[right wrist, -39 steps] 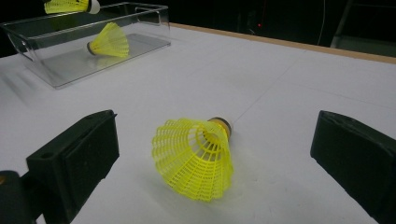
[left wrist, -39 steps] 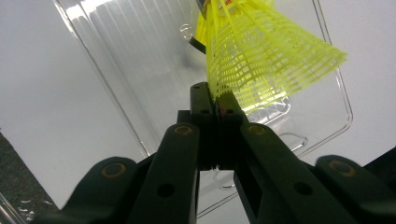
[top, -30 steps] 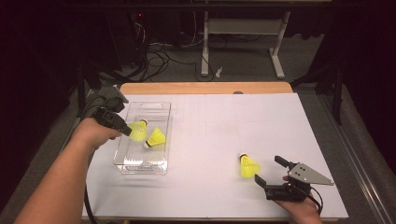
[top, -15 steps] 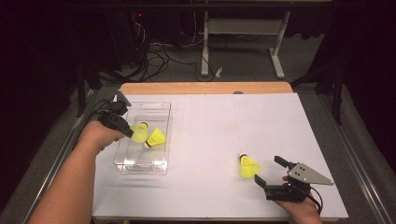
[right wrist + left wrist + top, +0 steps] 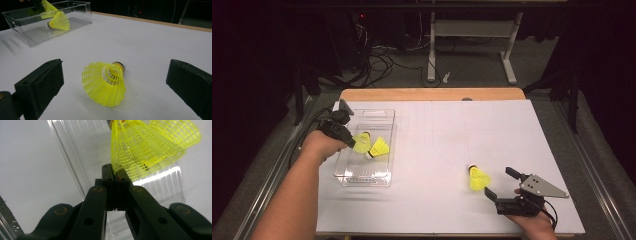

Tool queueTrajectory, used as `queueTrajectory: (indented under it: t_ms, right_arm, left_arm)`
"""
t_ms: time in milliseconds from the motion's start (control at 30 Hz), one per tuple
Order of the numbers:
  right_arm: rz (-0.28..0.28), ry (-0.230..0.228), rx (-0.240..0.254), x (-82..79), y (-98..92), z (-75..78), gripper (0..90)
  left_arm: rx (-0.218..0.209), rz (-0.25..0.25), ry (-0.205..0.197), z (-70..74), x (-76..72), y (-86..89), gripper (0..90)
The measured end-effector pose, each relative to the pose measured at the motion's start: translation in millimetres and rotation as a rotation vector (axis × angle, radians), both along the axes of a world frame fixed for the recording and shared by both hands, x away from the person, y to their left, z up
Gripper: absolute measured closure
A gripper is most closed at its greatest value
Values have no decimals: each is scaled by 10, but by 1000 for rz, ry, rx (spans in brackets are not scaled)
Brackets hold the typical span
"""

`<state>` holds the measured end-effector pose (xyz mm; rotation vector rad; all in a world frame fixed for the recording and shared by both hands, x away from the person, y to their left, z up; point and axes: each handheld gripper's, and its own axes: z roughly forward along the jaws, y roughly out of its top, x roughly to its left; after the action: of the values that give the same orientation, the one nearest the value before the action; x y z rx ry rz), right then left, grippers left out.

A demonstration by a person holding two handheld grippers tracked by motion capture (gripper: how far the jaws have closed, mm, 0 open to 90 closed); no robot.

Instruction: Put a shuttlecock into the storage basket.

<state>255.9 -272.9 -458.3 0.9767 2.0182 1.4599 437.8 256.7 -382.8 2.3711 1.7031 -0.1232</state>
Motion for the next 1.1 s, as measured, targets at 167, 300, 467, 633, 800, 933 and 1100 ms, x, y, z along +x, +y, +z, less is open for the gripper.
queueTrajectory:
  t_ms: [167, 300, 467, 633, 800, 933, 1100]
  right_arm:
    - [-1, 0, 1, 0, -1, 0, 20]
    - [0, -1, -1, 1, 2, -2, 19]
    - [5, -2, -3, 2, 13, -4, 19]
    - [4, -3, -3, 0, 13, -3, 19]
    - [4, -2, -2, -1, 13, -3, 20]
    - [5, -2, -3, -1, 16, -1, 19]
    - [5, -2, -4, 3, 22, -2, 19]
  left_arm:
    - [6, 10, 7, -79, 12, 3, 889]
    - [20, 6, 13, -148, 7, 1, 886]
    - [32, 6, 7, -175, 6, -5, 884]
    - [28, 8, -8, -167, 6, -15, 884]
    - [25, 16, -16, -137, -3, -3, 884]
    - [20, 13, -3, -116, -19, -6, 800]
    - [-10, -39, 17, -17, -87, -83, 656]
